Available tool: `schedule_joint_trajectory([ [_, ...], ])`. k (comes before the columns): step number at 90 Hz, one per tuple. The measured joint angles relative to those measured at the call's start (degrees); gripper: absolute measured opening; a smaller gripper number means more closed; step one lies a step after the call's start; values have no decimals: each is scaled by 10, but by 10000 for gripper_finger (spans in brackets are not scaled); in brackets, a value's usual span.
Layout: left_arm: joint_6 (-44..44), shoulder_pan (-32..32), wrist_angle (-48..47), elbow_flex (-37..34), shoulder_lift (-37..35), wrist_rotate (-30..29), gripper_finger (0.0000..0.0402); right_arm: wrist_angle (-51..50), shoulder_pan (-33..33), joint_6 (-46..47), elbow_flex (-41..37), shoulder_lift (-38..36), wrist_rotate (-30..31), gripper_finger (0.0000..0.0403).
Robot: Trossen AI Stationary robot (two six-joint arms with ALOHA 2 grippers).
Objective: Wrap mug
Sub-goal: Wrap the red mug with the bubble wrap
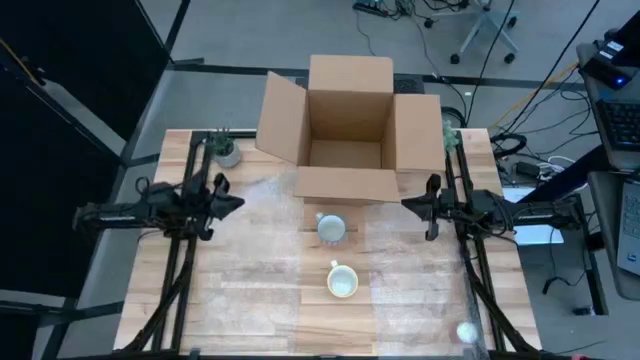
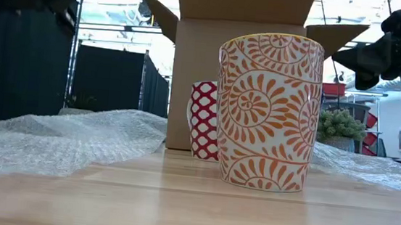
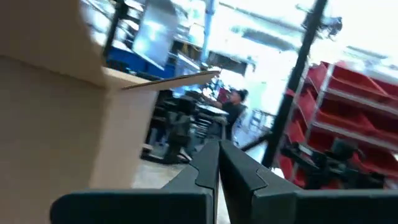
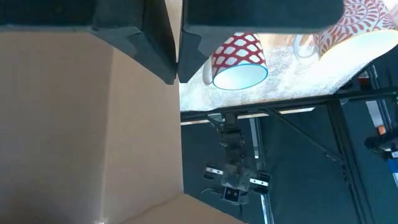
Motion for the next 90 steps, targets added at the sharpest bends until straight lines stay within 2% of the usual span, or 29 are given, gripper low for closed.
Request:
schedule_joint_trajectory([
  [20, 121, -91, -18, 117, 176, -27, 0, 0, 0, 0, 0, 0, 0, 2],
  [42, 140, -196, -90, 253, 359, -73, 0, 0, 0, 0, 0, 0, 0, 2],
  [62, 143, -289, -159, 377, 520, -190, 0, 0, 0, 0, 0, 0, 0, 2],
  [77, 229, -320, -185, 473, 647, -247, 0, 0, 0, 0, 0, 0, 0, 2],
  [90, 302, -310, -188, 540, 735, -271, 0, 0, 0, 0, 0, 0, 0, 2],
])
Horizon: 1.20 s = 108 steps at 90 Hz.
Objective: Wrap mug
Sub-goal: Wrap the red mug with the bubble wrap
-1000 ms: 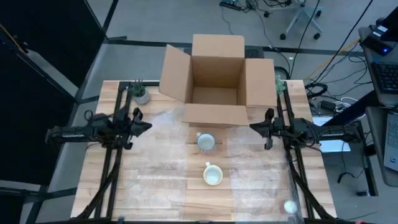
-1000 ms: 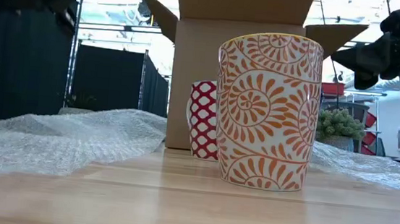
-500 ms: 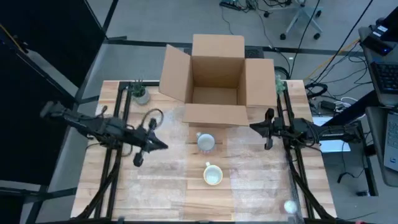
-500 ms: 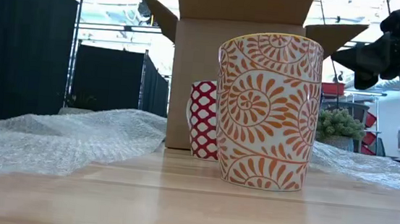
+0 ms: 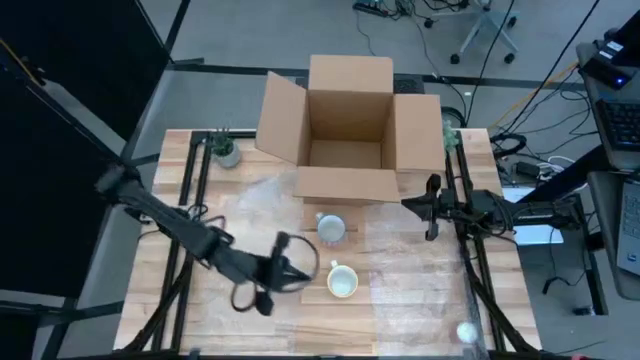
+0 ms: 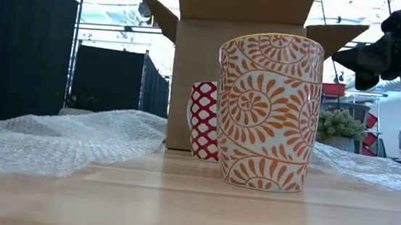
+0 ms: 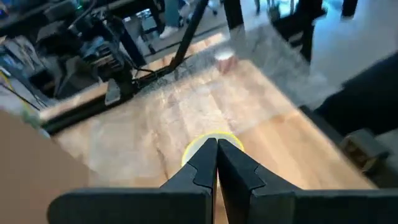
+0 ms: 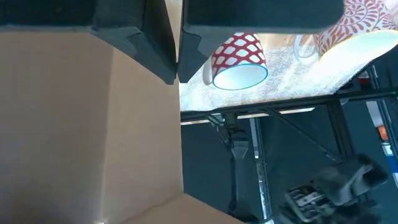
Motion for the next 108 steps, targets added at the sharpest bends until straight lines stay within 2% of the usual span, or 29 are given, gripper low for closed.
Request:
schedule_joint_trajectory([
  [9, 30, 21, 0, 34, 38, -11, 0, 0, 0, 0, 0, 0, 0, 2],
  [23, 17, 59, -6, 78, 74, -11, 0, 0, 0, 0, 0, 0, 0, 2],
  [42, -12, 99, -83, 124, 110, -9, 8, 0, 0, 0, 0, 0, 0, 2],
  [53, -34, 116, -114, 133, 120, 14, 45, 0, 0, 0, 0, 0, 0, 2],
  [83, -77, 151, -235, 133, 124, 49, 188, 0, 0, 0, 0, 0, 0, 2],
  [93, -76, 162, -241, 133, 135, 50, 207, 0, 0, 0, 0, 0, 0, 2],
  [108, -53, 173, -246, 133, 175, 56, 211, 0, 0, 0, 0, 0, 0, 2],
])
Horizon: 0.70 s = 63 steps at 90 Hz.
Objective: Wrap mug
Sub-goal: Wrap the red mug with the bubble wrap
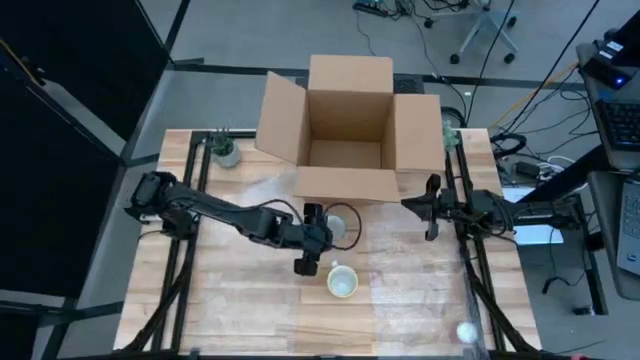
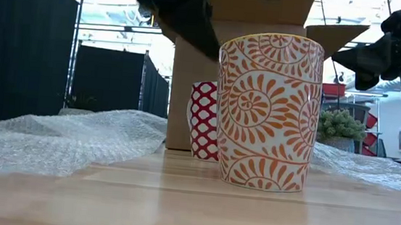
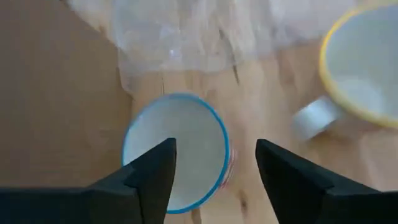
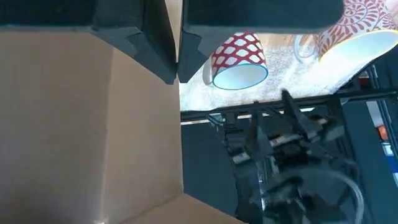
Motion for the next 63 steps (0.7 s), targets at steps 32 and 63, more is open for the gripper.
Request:
schedule_joint_trajectory([
  [32, 22, 19, -13, 0, 42, 13, 210, 0, 0, 0, 0, 0, 0, 2],
  [63, 38, 46, -9, 0, 52, 79, 153, 0, 0, 0, 0, 0, 0, 2],
])
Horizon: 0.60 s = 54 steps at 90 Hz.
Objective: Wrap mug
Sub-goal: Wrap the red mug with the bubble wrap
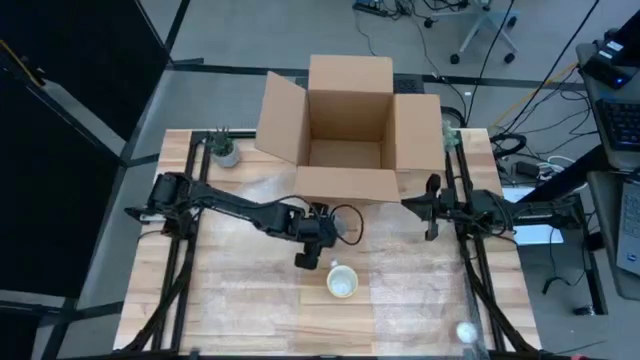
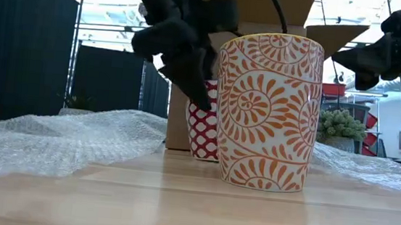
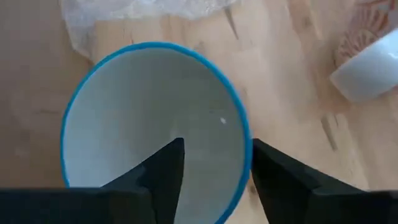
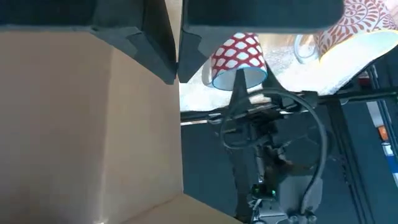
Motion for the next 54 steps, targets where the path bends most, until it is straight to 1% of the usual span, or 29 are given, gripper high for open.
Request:
schedule_joint_trajectory([
  [22, 1, 0, -2, 0, 3, 0, 95, 0, 0, 0, 0, 0, 0, 2],
  [43, 0, -1, -5, 0, 3, 3, 17, 0, 0, 0, 0, 0, 0, 2],
  [54, -1, -9, -6, 0, 3, -1, 13, 0, 0, 0, 0, 0, 0, 2],
])
